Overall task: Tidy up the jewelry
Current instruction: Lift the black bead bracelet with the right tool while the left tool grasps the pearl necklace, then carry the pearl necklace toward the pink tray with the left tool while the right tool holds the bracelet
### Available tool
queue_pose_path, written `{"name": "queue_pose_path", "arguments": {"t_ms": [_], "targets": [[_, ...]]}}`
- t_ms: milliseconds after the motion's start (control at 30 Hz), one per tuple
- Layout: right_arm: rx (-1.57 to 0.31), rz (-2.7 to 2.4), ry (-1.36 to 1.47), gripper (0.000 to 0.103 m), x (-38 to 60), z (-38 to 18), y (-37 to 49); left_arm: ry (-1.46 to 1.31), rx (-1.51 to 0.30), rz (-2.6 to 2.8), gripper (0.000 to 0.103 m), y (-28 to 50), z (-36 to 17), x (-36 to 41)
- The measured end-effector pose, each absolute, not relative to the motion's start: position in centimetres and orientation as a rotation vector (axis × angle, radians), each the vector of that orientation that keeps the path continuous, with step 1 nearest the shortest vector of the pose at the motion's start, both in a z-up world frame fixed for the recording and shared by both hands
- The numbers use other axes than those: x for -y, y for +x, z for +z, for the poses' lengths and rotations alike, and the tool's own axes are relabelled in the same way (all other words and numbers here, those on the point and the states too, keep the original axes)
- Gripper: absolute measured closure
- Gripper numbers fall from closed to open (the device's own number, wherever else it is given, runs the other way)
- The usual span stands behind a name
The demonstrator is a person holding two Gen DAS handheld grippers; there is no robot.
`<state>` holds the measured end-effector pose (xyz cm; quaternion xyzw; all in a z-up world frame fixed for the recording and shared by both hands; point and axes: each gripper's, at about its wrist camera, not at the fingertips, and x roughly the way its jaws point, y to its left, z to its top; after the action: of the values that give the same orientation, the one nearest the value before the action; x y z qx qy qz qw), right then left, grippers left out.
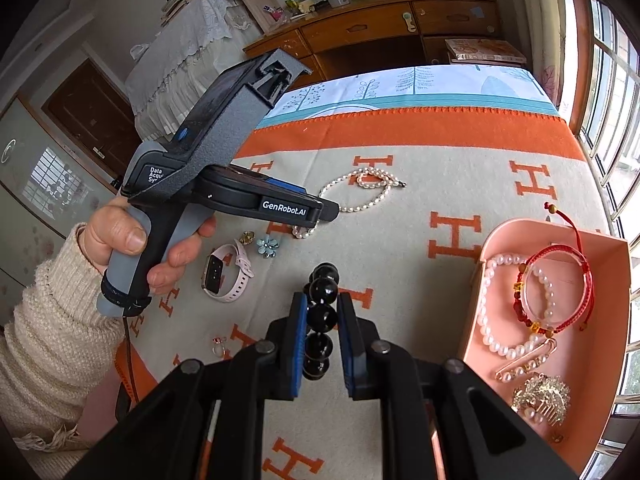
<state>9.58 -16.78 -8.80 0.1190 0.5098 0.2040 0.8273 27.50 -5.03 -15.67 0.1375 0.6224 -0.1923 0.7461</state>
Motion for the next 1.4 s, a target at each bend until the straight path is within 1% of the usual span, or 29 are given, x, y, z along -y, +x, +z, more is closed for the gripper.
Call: {"name": "queue_pose_path", "arguments": {"t_ms": [33, 167, 200, 300, 500, 800, 1100, 1400], "targets": [[-1.083, 0.43, 0.255, 0.088, 16.9, -8.9, 9.6, 0.289, -1.371, -0.425, 0.094, 27.6, -15.7, 5.1], [-1.089, 0.421, 0.268, 0.088, 17.1, -9.2, 9.7, 0.252, -1.383, -0.411, 0.098, 28.1, -15.7, 4.9], [-1.09, 0.419, 0.27, 0.088, 17.2, -9.3, 9.7, 0.244, -1.379, -0.403, 0.1, 28.1, -15.6, 4.7], [-1.091, 0.419, 0.273, 0.088, 17.2, -9.4, 9.6, 0.215, -1.366, -0.383, 0.1, 27.7, -15.2, 4.3], [-1.087, 0.424, 0.271, 0.088, 17.1, -9.3, 9.4, 0.192, -1.302, -0.369, 0.1, 26.3, -12.1, 2.9], [-1.052, 0.443, 0.266, 0.088, 16.7, -7.9, 8.3, 0.188, -1.162, -0.374, 0.1, 22.9, -4.8, 3.3], [-0.939, 0.437, 0.284, 0.088, 17.8, -3.7, 6.5, 0.166, -1.02, -0.38, 0.1, 18.8, 2.7, 4.0], [-0.802, 0.427, 0.292, 0.088, 19.7, 1.5, 4.2, 0.148, -0.916, -0.406, 0.1, 14.8, 8.1, 5.1]]}}
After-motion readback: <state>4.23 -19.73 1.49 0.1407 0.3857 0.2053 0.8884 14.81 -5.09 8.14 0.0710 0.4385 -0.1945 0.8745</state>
